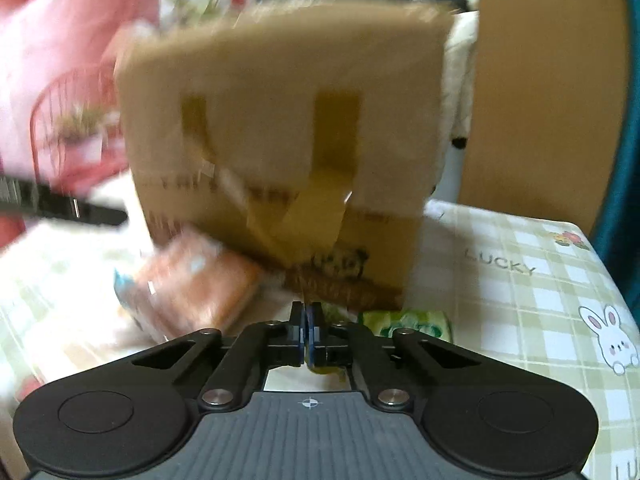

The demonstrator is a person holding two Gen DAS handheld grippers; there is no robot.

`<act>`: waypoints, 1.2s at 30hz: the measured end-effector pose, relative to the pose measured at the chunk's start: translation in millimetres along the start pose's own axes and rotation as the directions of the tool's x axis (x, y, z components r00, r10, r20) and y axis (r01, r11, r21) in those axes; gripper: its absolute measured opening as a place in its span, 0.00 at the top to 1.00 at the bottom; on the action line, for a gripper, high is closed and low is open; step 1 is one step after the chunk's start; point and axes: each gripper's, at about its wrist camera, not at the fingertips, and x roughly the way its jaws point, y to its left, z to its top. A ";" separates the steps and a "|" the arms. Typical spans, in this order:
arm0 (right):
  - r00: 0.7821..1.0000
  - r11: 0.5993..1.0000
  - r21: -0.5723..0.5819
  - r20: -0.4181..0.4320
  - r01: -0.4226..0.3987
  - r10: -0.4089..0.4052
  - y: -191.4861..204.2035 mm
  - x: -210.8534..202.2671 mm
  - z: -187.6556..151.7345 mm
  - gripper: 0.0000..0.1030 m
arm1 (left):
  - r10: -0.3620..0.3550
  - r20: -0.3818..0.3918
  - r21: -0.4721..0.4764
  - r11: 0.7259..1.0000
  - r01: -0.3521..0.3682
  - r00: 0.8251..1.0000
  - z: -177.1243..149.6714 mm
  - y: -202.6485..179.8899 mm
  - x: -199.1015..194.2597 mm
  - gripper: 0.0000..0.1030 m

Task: Organize snacks
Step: 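Move both tools back down to the snack pile, then grasp the small brown jerky packet with the left tool while the right closes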

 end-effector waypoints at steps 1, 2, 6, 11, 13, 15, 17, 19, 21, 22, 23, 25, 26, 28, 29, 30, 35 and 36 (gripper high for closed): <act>0.999 0.998 0.055 0.015 -0.033 0.032 -6.2 -6.9 4.1 1.00 | -0.001 0.001 0.000 1.000 0.001 1.000 -0.4 -0.3 0.0 0.48; 0.998 0.994 0.096 0.026 -0.052 0.049 -10.0 -11.7 7.1 1.00 | -0.003 0.002 0.001 1.000 0.003 1.000 -0.8 -0.5 -0.2 0.48; 0.989 0.955 0.255 0.062 -0.148 0.137 -29.7 -20.0 12.8 1.00 | -0.014 0.002 0.021 1.000 0.014 1.000 -4.1 -1.2 -1.6 0.48; 0.994 0.947 0.303 -0.003 -0.105 0.111 -35.3 -8.5 -1.8 1.00 | -0.013 -0.030 0.028 1.000 0.013 0.999 -9.8 -2.5 4.6 0.48; 0.994 0.946 0.310 -0.021 -0.098 0.110 -37.3 -7.1 -7.0 1.00 | -0.005 -0.038 0.036 0.999 0.007 0.999 -12.1 -2.5 5.3 0.48; 0.994 0.945 0.311 -0.021 -0.098 0.110 -36.6 -7.7 -11.0 1.00 | 0.010 -0.044 0.040 0.999 -0.008 0.999 -14.0 -0.5 5.7 0.48; 0.994 0.946 0.311 -0.018 -0.096 0.107 -35.7 -7.9 -12.8 1.00 | 0.039 -0.052 0.028 0.999 -0.037 0.998 -17.4 5.5 6.8 0.48; 0.994 0.946 0.310 -0.015 -0.095 0.104 -35.2 -9.9 -14.4 1.00 | 0.068 -0.061 0.000 0.998 -0.069 0.996 -21.5 14.9 7.2 0.48; 0.995 0.946 0.311 -0.013 -0.094 0.103 -35.9 -10.7 -16.7 1.00 | 0.094 -0.070 -0.044 0.994 -0.098 0.993 -25.5 27.5 9.1 0.48; 0.995 0.945 0.312 -0.010 -0.096 0.104 -35.9 -11.0 -17.7 1.00 | 0.091 -0.071 -0.064 0.993 -0.096 0.993 -25.8 33.1 10.9 0.48; 0.994 0.945 0.312 -0.010 -0.098 0.106 -38.1 -9.3 -17.0 1.00 | 0.094 -0.072 -0.075 0.992 -0.099 0.993 -26.2 36.6 13.4 0.50; 0.994 0.946 0.310 -0.009 -0.098 0.106 -38.7 -9.0 -16.2 1.00 | 0.102 -0.063 -0.057 0.993 -0.106 0.993 -23.4 36.0 18.2 0.53; 0.994 0.946 0.310 -0.009 -0.098 0.106 -38.7 -10.2 -15.3 1.00 | 0.094 -0.056 -0.049 0.994 -0.097 0.994 -21.3 34.9 21.9 0.55; 0.994 0.946 0.309 -0.009 -0.097 0.105 -38.5 -11.3 -15.1 1.00 | 0.060 -0.056 -0.076 0.995 -0.064 0.997 -17.1 37.4 30.8 0.55; 0.994 0.946 0.311 -0.009 -0.097 0.105 -39.0 -11.8 -15.1 1.00 | 0.051 -0.073 -0.101 0.993 -0.058 0.996 -14.9 40.3 38.3 0.55; 0.995 0.945 0.312 -0.009 -0.096 0.104 -39.1 -12.7 -15.4 1.00 | 0.050 -0.087 -0.118 0.991 -0.061 0.995 -13.8 42.5 44.8 0.55; 0.996 0.945 0.315 -0.005 -0.088 0.094 -44.0 -17.0 -16.7 1.00 | 0.047 -0.109 -0.159 0.985 -0.064 0.993 -16.7 48.8 64.6 0.54; 0.996 0.945 0.316 -0.004 -0.086 0.092 -45.4 -17.8 -16.9 1.00 | 0.029 -0.110 -0.153 0.987 -0.046 0.994 -16.2 46.1 65.1 0.54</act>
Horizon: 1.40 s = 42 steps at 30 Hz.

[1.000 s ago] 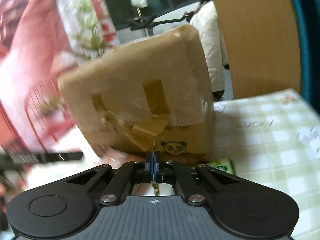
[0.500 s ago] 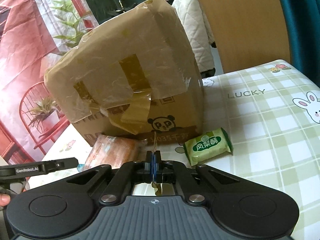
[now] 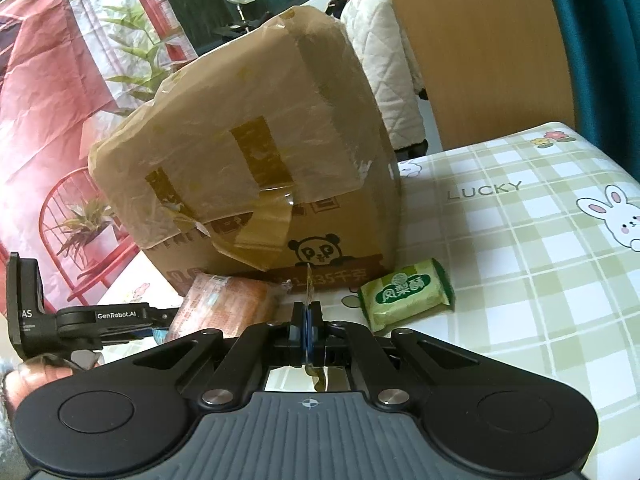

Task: Organize snacks
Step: 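Grasp the small brown jerky packet with the left tool while the right closes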

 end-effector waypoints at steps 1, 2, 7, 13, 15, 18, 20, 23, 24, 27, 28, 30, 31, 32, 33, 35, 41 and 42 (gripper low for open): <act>1.000 1.000 0.001 0.002 0.003 -0.003 -0.9 -1.3 0.6 0.99 | -0.027 -0.004 0.017 0.999 0.027 1.000 -1.5 -5.0 -1.1 0.54; 1.000 1.000 0.001 0.003 0.006 -0.006 -1.1 -2.1 0.9 1.00 | -0.052 -0.009 0.032 0.998 0.052 0.999 -3.0 -10.0 -1.4 0.55; 1.000 1.000 -0.021 0.016 0.021 -0.021 1.0 -5.2 6.7 1.00 | -0.156 -0.064 0.104 0.981 0.162 0.986 -18.4 -37.3 -2.2 0.55; 0.999 0.997 -0.071 0.042 0.033 -0.030 9.1 -14.4 13.3 0.99 | -0.204 -0.088 0.155 0.964 0.216 0.975 -26.5 -47.1 -5.0 0.55; 0.998 0.997 -0.072 0.055 0.033 -0.029 9.9 -19.1 15.8 0.99 | -0.171 -0.030 0.111 0.979 0.174 0.985 -20.6 -33.4 -14.2 0.54; 0.997 0.997 -0.071 0.077 0.028 -0.022 12.0 -25.9 21.2 0.99 | -0.058 0.040 0.062 0.997 0.056 0.998 -11.2 -9.5 -25.1 0.54; 0.996 0.997 -0.072 0.086 0.021 -0.014 14.2 -27.6 24.6 0.99 | -0.021 0.023 -0.015 1.000 0.022 1.000 -5.6 10.5 -26.2 0.55; 0.996 0.997 -0.081 0.085 0.018 -0.011 17.3 -24.1 25.7 0.99 | -0.045 -0.011 -0.100 0.994 0.044 0.999 -7.9 26.0 -23.3 0.55; 0.997 0.997 -0.079 0.081 0.015 -0.009 17.6 -22.4 25.1 0.99 | -0.040 -0.021 -0.104 0.994 0.038 0.999 -9.8 26.3 -21.3 0.55; 0.997 0.996 -0.085 0.076 0.009 -0.002 20.4 -20.4 22.4 0.99 | -0.002 -0.041 -0.113 0.994 -0.003 0.999 -15.5 25.4 -13.0 0.54; 0.997 0.996 -0.091 0.075 0.009 -0.002 21.3 -20.8 22.4 0.99 | 0.004 -0.027 -0.118 0.993 -0.007 1.000 -17.5 27.5 -10.5 0.53; 0.997 0.995 -0.100 0.076 0.014 -0.006 20.7 -22.1 22.7 0.99 | 0.022 -0.010 -0.129 0.991 -0.023 1.000 -14.2 26.3 -4.6 0.52; 0.997 0.995 -0.097 0.076 0.015 -0.008 19.1 -22.7 23.2 0.99 | 0.028 -0.010 -0.132 0.991 -0.029 1.000 -11.1 25.3 -0.8 0.52; 0.997 0.996 -0.093 0.076 0.016 -0.009 17.9 -23.2 23.7 0.99 | 0.032 -0.013 -0.128 0.991 -0.033 0.999 -6.6 22.9 4.9 0.52; 0.997 0.996 -0.086 0.077 0.020 -0.014 15.9 -23.8 23.7 0.99 | 0.040 -0.014 -0.119 0.992 -0.041 0.999 -3.3 20.3 9.9 0.52; 0.997 0.997 -0.074 0.078 0.024 -0.018 12.8 -24.2 23.3 0.99 | 0.061 -0.009 -0.091 0.994 -0.062 0.998 1.0 13.9 18.5 0.52; 0.997 0.997 -0.074 0.076 0.022 -0.016 11.2 -23.7 22.3 0.99 | 0.164 0.024 0.045 0.985 -0.165 0.986 5.4 -17.2 36.4 0.48; 0.997 0.997 -0.075 0.076 0.022 -0.017 11.3 -23.6 22.3 0.99 | 0.181 0.031 0.070 0.981 -0.183 0.983 7.4 -25.8 37.5 0.46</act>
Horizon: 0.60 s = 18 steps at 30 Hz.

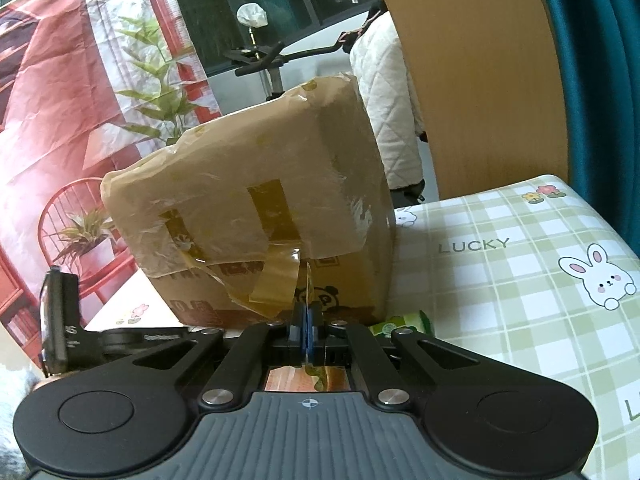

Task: Organize snacks
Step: 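Grasp the small brown jerky packet with the left tool while the right closes, then carry the jerky packet over the box and open the left tool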

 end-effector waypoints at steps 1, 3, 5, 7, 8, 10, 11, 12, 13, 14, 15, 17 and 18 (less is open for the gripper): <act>1.000 1.000 0.001 0.000 0.001 -0.001 -0.5 0.0 -0.3 0.99 | 0.019 0.006 0.026 0.999 -0.019 1.000 -1.6 -5.9 1.4 0.46; 1.000 1.000 0.005 0.001 0.002 -0.002 -0.6 -0.3 -1.0 0.99 | 0.057 0.015 0.086 0.995 -0.058 0.998 -5.4 -18.6 4.8 0.45; 1.000 1.000 0.007 0.001 0.002 -0.002 -0.4 -1.1 -1.4 0.99 | 0.086 0.025 0.155 0.984 -0.089 0.996 -9.7 -26.6 4.8 0.46; 1.000 1.000 0.007 0.002 0.002 -0.002 -0.7 -1.7 -1.8 0.99 | 0.091 0.033 0.177 0.980 -0.096 0.995 -12.6 -28.3 3.3 0.51; 1.000 1.000 0.007 0.002 0.003 -0.003 -0.9 -2.1 -2.3 0.99 | 0.092 0.032 0.172 0.981 -0.096 0.995 -13.2 -26.0 0.3 0.56; 1.000 1.000 0.011 0.002 0.005 -0.005 -1.7 -2.7 -3.1 0.99 | 0.092 0.023 0.173 0.980 -0.095 0.995 -12.7 -26.2 1.1 0.58; 1.000 1.000 0.012 0.003 0.005 -0.005 -2.0 -3.2 -3.3 0.99 | 0.090 0.020 0.174 0.980 -0.092 0.996 -13.0 -25.2 -0.7 0.60; 1.000 1.000 0.013 0.004 0.005 -0.005 -1.9 -3.5 -3.3 0.99 | 0.086 0.019 0.171 0.981 -0.088 0.996 -14.9 -19.4 -2.9 0.61; 1.000 1.000 0.012 0.005 0.005 -0.005 -1.1 -4.1 -3.0 0.99 | 0.080 0.019 0.167 0.982 -0.082 0.997 -15.1 -17.5 -5.2 0.61; 1.000 1.000 0.010 0.006 0.004 -0.004 -0.2 -4.6 -2.7 0.99 | 0.070 0.027 0.167 0.983 -0.074 0.997 -15.5 -15.4 -9.5 0.61; 1.000 1.000 0.007 0.008 0.002 -0.002 1.0 -5.7 -2.3 0.99 | 0.065 0.037 0.170 0.983 -0.070 0.997 -15.4 -12.9 -18.7 0.61; 1.000 1.000 -0.001 0.015 0.000 0.000 3.2 -8.3 -1.0 0.99 | 0.049 0.060 0.168 0.984 -0.059 0.997 -14.1 -7.8 -28.7 0.61; 1.000 1.000 -0.003 0.020 0.000 0.000 4.0 -10.0 0.0 0.99 | 0.040 0.072 0.162 0.985 -0.051 0.997 -13.0 -6.0 -32.8 0.61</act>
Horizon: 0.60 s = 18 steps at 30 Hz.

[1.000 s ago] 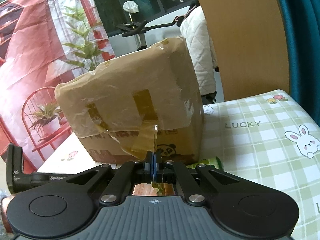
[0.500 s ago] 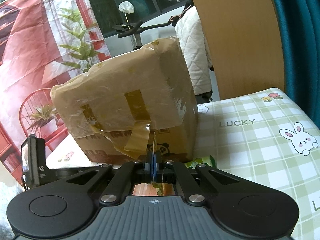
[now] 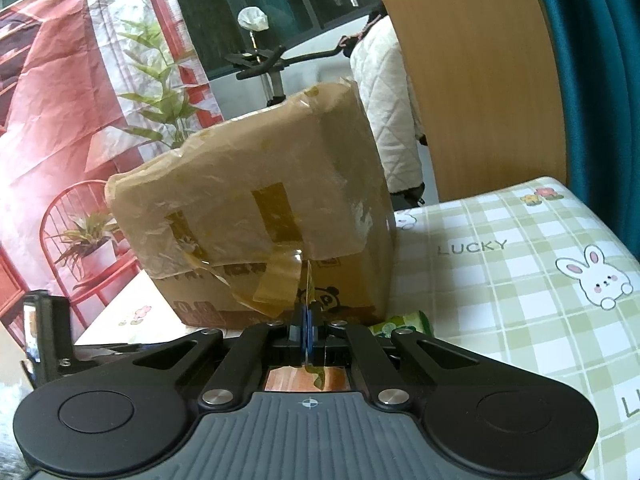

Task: Organize snacks
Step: 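Carry the jerky packet over the box and open the left tool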

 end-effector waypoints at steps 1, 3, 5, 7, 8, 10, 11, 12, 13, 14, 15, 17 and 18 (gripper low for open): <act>1.000 1.000 0.000 0.007 0.000 0.000 0.4 -1.6 1.5 0.99 | -0.004 0.013 -0.005 1.000 0.004 1.000 1.1 4.6 -5.8 0.61; 1.000 1.000 -0.001 0.019 -0.002 0.002 2.2 -5.4 5.2 0.99 | -0.011 0.046 -0.017 1.000 0.012 0.999 4.6 10.9 -18.0 0.61; 0.999 1.000 -0.008 0.039 -0.008 0.008 4.9 -11.3 10.2 0.99 | -0.017 0.077 -0.027 0.999 0.019 0.997 8.5 16.7 -27.4 0.61; 0.998 1.000 -0.014 0.060 -0.017 0.018 7.7 -17.9 16.6 0.99 | -0.019 0.115 -0.038 0.999 0.023 0.993 15.8 22.9 -40.4 0.61; 0.997 1.000 -0.015 0.073 -0.026 0.027 9.1 -21.9 21.1 0.99 | -0.019 0.137 -0.041 0.999 0.025 0.990 19.7 24.8 -49.4 0.61; 0.994 0.999 -0.022 0.101 -0.042 0.044 12.3 -30.2 31.3 0.99 | -0.017 0.183 -0.049 0.998 0.026 0.983 29.4 28.3 -65.2 0.61; 0.992 0.998 -0.028 0.116 -0.049 0.052 14.5 -34.2 37.1 0.99 | -0.016 0.208 -0.054 0.998 0.028 0.978 35.1 29.8 -74.3 0.61; 0.989 0.998 -0.033 0.131 -0.057 0.061 16.9 -38.1 44.2 0.99 | -0.014 0.233 -0.059 0.998 0.029 0.972 41.1 32.1 -79.5 0.61; 0.986 0.997 -0.037 0.148 -0.066 0.071 19.8 -42.0 51.9 0.99 | -0.014 0.259 -0.062 0.998 0.031 0.966 48.7 33.1 -85.0 0.61; 0.983 0.996 -0.042 0.165 -0.076 0.082 21.9 -45.7 59.7 0.99 | -0.013 0.290 -0.064 0.997 0.033 0.957 56.9 35.1 -92.5 0.61; 0.979 0.995 -0.048 0.181 -0.084 0.091 24.3 -49.0 67.6 0.99 | -0.011 0.314 -0.065 0.997 0.033 0.949 65.3 34.9 -94.9 0.61; 0.971 0.993 -0.066 0.212 -0.102 0.114 29.0 -54.2 86.3 0.99 | -0.002 0.369 -0.060 0.998 0.026 0.929 82.7 36.1 -107.2 0.61; 0.967 0.991 -0.075 0.223 -0.112 0.126 30.7 -55.2 95.6 0.99 | 0.002 0.386 -0.057 0.998 0.021 0.922 91.2 35.2 -111.2 0.61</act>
